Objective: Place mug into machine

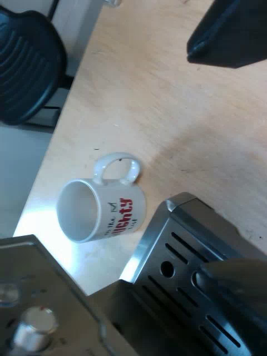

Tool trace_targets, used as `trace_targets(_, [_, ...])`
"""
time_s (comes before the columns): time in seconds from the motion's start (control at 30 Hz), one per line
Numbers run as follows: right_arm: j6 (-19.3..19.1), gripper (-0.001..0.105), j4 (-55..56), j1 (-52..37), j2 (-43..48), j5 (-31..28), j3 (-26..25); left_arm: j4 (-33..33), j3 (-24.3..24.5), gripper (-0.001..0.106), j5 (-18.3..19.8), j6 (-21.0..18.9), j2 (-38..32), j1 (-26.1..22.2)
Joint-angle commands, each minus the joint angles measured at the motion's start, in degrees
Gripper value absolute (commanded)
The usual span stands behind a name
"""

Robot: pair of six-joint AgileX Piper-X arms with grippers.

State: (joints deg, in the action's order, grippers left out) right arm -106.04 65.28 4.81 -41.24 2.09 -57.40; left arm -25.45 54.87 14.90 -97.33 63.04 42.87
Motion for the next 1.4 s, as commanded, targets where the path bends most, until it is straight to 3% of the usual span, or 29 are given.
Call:
trace_targets(0.03, [-0.35, 0.071, -1.77, 0.05, -1.42, 0.75, -0.09, 1.46, 0.28, 0.071, 0.31, -1.84, -0.29, 0.3])
trace_targets(0.37, [1.55, 0.071, -6.46, 3.31, -8.02, 0.93, -0.09, 1.42, 0.28, 0.071, 0.31, -1.84, -0.29, 0.3])
trace_targets(0.6, [6.47, 0.071, -10.03, 7.41, -14.06, -2.81, -0.09, 1.42, 0.28, 0.071, 0.31, -1.84, -0.29, 0.3])
trace_targets(1.03, [6.47, 0.071, -13.97, 7.4, -23.47, -2.92, 0.44, 1.15, 0.28, 0.071, 0.31, -1.84, -0.29, 0.3])
trace_targets(1.4, [7.26, 0.071, -28.09, 7.4, -25.19, -3.57, 11.58, -0.09, 0.28, 0.071, 0.31, -1.68, -0.29, 0.3])
